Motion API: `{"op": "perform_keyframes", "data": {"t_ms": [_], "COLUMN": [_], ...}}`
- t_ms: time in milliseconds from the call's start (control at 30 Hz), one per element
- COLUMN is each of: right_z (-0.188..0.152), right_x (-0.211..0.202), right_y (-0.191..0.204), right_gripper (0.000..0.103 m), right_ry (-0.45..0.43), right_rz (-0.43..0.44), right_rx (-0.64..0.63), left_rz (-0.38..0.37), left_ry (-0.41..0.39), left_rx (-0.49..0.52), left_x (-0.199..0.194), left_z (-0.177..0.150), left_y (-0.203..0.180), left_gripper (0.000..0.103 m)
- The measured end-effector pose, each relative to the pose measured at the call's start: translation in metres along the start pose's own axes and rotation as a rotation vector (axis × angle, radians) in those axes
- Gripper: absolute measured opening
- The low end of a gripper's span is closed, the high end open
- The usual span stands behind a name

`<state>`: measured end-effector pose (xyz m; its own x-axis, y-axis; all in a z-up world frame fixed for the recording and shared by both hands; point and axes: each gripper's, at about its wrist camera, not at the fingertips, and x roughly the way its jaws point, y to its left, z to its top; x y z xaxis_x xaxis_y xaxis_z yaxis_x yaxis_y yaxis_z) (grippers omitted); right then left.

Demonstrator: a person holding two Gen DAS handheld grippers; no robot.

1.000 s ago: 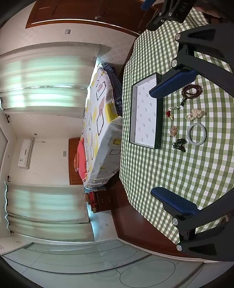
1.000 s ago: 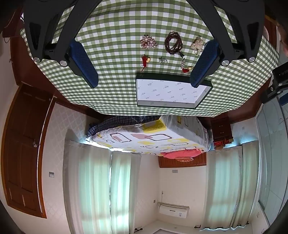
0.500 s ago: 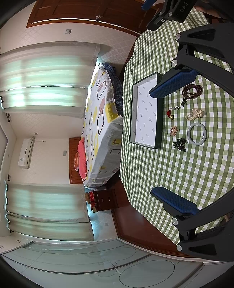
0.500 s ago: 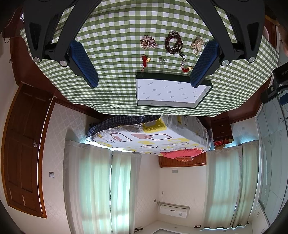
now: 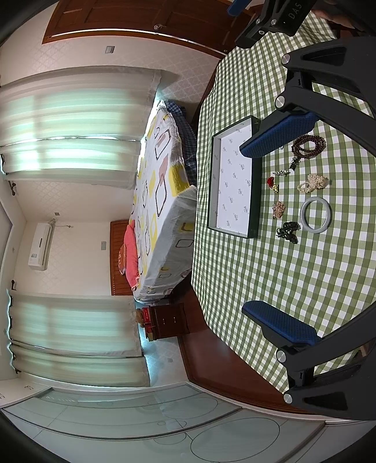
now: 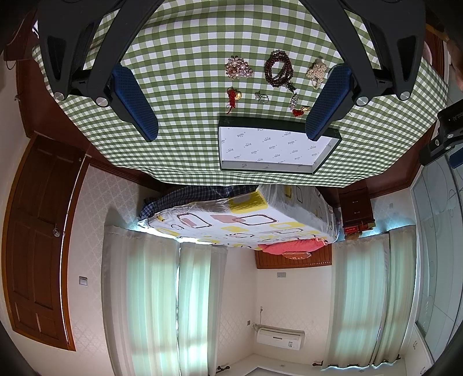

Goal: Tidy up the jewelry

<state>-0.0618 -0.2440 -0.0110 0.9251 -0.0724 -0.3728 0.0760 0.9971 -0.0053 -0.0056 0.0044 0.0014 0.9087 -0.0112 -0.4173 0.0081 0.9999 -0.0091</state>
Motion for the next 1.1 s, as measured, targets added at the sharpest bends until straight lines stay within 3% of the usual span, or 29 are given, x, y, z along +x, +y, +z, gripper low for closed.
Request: {"op": "perform_keyframes", "data": {"t_ms": [1100], "right_z": [-0.0019], "right_x": [0.0020], "right_y": [0.0011], "right_gripper": [0.099], "right_ry": [0.002], "right_rz": [0.004], "right_rx": [0.002], "left_rz": [-0.002], "left_ry": [0.012], "left_rx": [-0.005], "left_x": [-0.0003], "left_z": [-0.0036], "left_y": [-0.0001], "left_gripper": [0.096]}}
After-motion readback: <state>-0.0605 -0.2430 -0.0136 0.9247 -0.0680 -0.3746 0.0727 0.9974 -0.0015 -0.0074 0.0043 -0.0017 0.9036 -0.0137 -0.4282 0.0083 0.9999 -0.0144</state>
